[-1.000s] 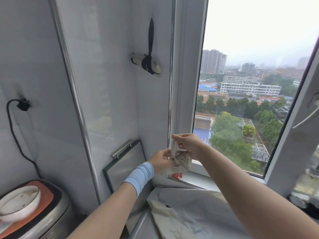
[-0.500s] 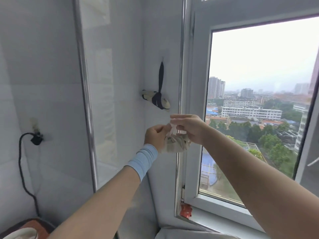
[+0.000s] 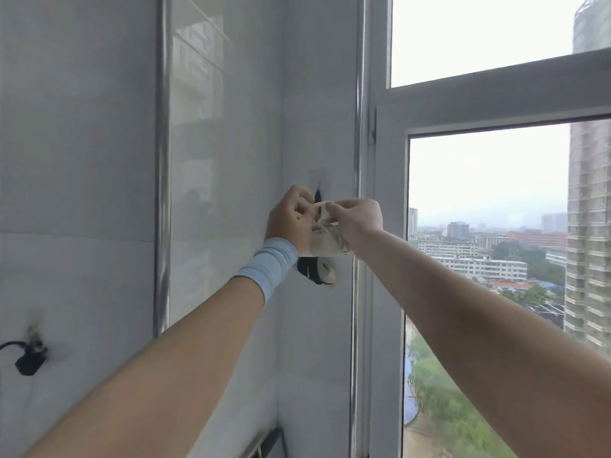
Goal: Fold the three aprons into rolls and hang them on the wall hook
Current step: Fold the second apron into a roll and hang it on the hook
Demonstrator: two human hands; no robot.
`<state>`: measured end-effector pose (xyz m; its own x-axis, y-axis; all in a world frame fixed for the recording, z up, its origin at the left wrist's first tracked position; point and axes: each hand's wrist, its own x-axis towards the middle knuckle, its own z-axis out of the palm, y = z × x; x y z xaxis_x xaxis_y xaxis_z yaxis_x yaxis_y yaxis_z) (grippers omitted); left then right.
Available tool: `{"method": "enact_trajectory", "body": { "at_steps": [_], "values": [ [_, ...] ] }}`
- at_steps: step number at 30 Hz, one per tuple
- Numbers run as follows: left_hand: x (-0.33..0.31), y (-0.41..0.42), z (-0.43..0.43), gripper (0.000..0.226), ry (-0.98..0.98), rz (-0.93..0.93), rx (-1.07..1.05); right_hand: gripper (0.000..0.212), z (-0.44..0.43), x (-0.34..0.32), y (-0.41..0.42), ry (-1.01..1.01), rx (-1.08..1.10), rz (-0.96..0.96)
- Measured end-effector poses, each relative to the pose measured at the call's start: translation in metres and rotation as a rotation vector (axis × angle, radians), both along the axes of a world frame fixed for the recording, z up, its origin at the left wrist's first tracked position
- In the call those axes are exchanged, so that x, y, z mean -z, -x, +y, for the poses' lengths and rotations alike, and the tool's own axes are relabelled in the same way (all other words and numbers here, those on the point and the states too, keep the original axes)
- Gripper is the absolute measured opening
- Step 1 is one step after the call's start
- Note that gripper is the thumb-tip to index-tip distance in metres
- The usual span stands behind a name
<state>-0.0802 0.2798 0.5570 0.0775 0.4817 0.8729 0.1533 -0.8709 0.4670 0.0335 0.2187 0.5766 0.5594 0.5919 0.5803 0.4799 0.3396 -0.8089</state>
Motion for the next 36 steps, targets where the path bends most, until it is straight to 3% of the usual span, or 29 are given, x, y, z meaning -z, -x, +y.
{"method": "enact_trajectory", "body": {
  "at_steps": [5,14,18,21,26,31,36],
  "values": [
    [-0.024,-0.004,0.034,0.018,-0.016,0.189,-0.026,0.003,0.035,-0.028,-0.011,-0.016,0.095,-0.081],
    [-0.059,-0.032,0.082,0.025,0.043,0.220,-0.084,0.018,0.085,-0.059,-0.028,-0.079,0.195,-0.150],
    [-0.060,-0.039,0.095,0.027,0.043,0.273,-0.107,0.006,0.101,-0.064,-0.035,-0.021,0.277,-0.174],
    [-0.045,-0.040,0.103,0.025,0.098,0.227,-0.036,0.017,0.105,-0.053,-0.036,0.024,0.324,-0.228],
    [-0.011,-0.037,0.102,0.030,0.128,0.253,0.112,0.012,0.093,-0.017,-0.033,0.027,0.251,-0.300],
    [0.010,-0.028,0.095,0.019,0.159,0.252,0.017,0.037,0.072,0.017,-0.022,0.005,0.133,-0.394],
    [0.016,-0.021,0.096,0.021,0.011,0.319,-0.050,0.020,0.065,0.043,-0.032,-0.048,0.120,-0.513]
  ]
}}
